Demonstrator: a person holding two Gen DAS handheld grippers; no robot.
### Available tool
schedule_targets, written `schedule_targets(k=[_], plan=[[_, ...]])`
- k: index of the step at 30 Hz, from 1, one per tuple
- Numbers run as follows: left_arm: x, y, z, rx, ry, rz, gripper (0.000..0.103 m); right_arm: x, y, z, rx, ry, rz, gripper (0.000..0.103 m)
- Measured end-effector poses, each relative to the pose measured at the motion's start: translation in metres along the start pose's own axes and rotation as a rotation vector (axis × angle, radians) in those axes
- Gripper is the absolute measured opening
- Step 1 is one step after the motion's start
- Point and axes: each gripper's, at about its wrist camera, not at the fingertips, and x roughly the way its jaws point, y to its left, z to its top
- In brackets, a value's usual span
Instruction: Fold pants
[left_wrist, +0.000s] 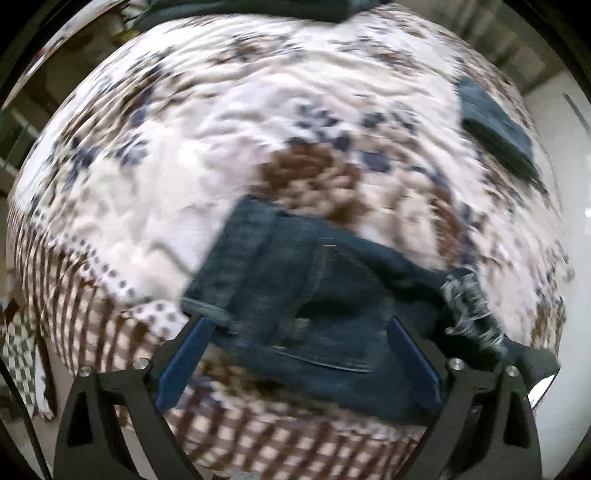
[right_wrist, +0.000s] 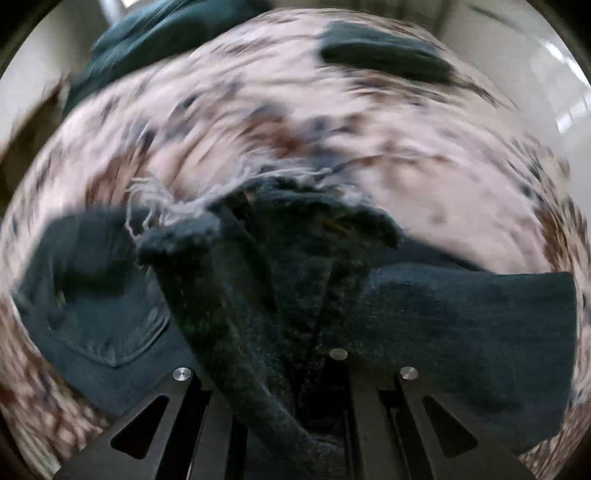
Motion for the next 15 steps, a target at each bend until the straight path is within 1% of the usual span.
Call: schedule_targets(k=[1, 2, 3, 4, 5, 6, 7, 8, 9, 10, 11, 12, 13, 14, 15], plan=[[0.004, 0.009, 0.001, -0.021, 0.005, -0.011, 0.098, 0.002, 0.016, -0.005, -0.053, 0.01, -0.045, 0.013], [0.005, 0.013, 0.003, -0.03, 0.009, -0.017, 0.098, 0.009, 0.028, -0.007, -0.102, 0.031, -0.093, 0.013], [0.008, 0.016, 0.004, -0.038, 0.014, -0.023, 0.098, 0.013, 0.033, -0.007, -0.121, 0.05, -0.114, 0.014], [0.01, 0.015, 0.005, -0.042, 0.019, -0.042, 0.098, 0.013, 0.031, -0.002, -0.106, 0.076, -0.1, 0.015], [0.011, 0.013, 0.007, -0.045, 0.023, -0.062, 0.098, 0.008, 0.026, 0.001, -0.075, 0.1, -0.059, 0.022], [0.011, 0.01, 0.009, -0.046, 0.029, -0.08, 0.098, 0.002, 0.014, 0.006, -0.018, 0.137, 0.04, 0.031], [0.01, 0.005, 0.011, -0.049, 0.035, -0.11, 0.098, -0.004, 0.001, 0.01, 0.05, 0.169, 0.161, 0.06], [0.007, 0.0, 0.013, -0.054, 0.035, -0.14, 0.098, -0.012, -0.013, 0.013, 0.125, 0.19, 0.281, 0.083], [0.005, -0.005, 0.016, -0.064, 0.037, -0.17, 0.098, -0.026, -0.031, 0.014, 0.208, 0.188, 0.395, 0.084], [0.004, -0.01, 0.017, -0.071, 0.042, -0.196, 0.098, -0.045, -0.052, 0.013, 0.284, 0.175, 0.489, 0.084], [0.005, -0.018, 0.019, -0.076, 0.052, -0.23, 0.098, -0.057, -0.067, 0.011, 0.328, 0.167, 0.515, 0.084], [0.008, -0.028, 0.02, -0.073, 0.07, -0.256, 0.098, -0.071, -0.088, 0.008, 0.385, 0.151, 0.513, 0.084], [0.014, -0.04, 0.02, -0.063, 0.095, -0.27, 0.098, -0.085, -0.113, 0.003, 0.438, 0.139, 0.485, 0.084], [0.02, -0.049, 0.02, -0.047, 0.114, -0.277, 0.098, -0.092, -0.13, -0.002, 0.469, 0.135, 0.443, 0.084], [0.03, -0.063, 0.019, -0.01, 0.142, -0.282, 0.098, -0.099, -0.152, -0.009, 0.501, 0.139, 0.363, 0.084]])
